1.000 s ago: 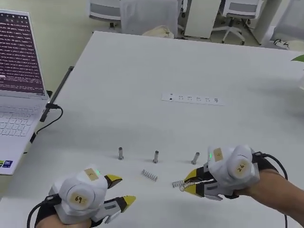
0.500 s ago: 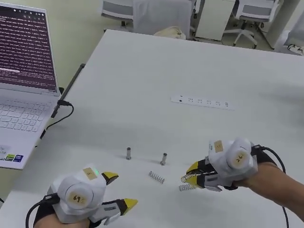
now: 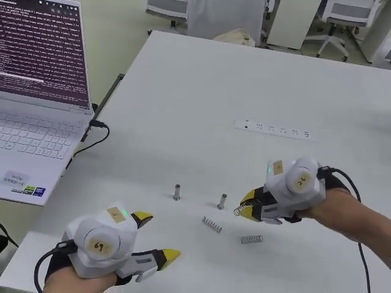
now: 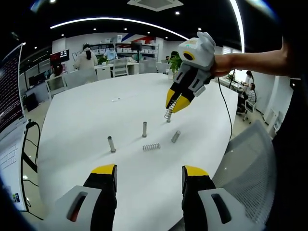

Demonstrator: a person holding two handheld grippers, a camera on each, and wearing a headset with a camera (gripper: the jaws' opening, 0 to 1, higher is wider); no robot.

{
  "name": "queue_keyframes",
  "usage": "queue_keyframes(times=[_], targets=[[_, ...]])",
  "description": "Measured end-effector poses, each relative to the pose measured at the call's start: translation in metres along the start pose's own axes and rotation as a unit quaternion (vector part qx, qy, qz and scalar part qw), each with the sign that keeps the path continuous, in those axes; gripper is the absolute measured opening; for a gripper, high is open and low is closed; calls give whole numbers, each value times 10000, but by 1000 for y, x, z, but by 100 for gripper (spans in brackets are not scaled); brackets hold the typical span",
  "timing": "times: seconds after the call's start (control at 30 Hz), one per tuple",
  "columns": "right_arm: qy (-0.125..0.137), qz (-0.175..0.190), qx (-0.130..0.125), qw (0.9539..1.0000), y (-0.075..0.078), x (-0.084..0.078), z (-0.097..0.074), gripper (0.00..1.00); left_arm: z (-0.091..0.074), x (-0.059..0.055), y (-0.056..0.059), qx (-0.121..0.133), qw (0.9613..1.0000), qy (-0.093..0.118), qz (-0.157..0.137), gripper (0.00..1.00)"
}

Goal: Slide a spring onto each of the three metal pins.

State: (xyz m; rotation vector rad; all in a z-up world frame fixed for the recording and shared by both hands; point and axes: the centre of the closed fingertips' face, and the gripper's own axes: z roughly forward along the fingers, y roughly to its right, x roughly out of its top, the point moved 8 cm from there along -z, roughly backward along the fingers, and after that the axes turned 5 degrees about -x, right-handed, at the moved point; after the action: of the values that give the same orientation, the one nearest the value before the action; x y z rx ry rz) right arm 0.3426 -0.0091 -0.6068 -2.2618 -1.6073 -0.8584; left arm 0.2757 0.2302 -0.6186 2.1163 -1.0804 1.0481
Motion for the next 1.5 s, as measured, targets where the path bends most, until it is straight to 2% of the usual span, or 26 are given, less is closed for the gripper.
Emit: queue_keyframes(times=[0.57, 1.07, 1.3, 1.5], targets=[[-6, -99, 108, 9999, 28, 34, 38, 9, -17, -6, -15, 248, 9991, 182, -285, 55], [-5, -256, 291, 9992, 44, 63, 71, 9, -20, -6, -21, 256, 9986, 249, -390, 56], [13, -280, 362, 9990, 49, 74, 86, 9, -21, -8, -20, 224, 9985, 245, -427, 56], [-5, -342, 432, 9985, 47, 79, 99, 9, -24, -10, -23, 261, 9982, 247, -481, 56]])
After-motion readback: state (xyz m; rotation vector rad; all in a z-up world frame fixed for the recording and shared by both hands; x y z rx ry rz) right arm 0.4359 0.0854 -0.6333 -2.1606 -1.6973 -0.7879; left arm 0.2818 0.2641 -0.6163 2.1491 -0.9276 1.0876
